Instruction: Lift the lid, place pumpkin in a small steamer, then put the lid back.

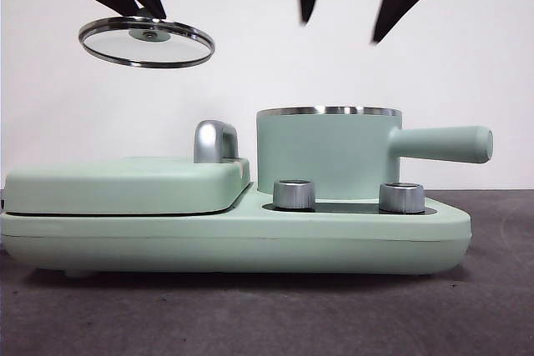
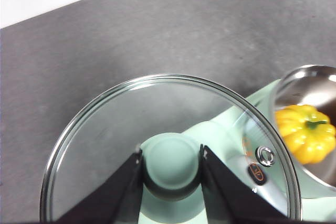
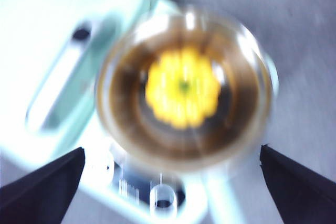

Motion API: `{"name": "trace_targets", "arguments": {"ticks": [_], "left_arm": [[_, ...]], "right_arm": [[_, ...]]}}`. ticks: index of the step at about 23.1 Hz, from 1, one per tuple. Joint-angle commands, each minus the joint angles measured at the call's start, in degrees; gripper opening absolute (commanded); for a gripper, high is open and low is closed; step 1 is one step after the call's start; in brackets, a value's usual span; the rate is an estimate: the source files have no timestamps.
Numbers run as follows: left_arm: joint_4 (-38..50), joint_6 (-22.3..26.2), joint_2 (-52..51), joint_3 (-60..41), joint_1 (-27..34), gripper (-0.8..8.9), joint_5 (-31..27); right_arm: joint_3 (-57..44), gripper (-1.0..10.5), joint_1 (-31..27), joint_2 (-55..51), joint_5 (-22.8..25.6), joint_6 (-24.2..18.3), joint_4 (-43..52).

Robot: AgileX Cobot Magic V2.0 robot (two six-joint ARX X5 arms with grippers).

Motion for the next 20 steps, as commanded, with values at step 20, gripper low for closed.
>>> {"name": "trace_targets", "arguments": {"ticks": [20], "left_arm": [[7.0, 0.8, 5.5, 2.1, -21.0, 0.15, 0.4]], "right_arm": [[-61.5, 5.5, 0.6, -80.7, -4.4, 5.7, 18.9]]}}
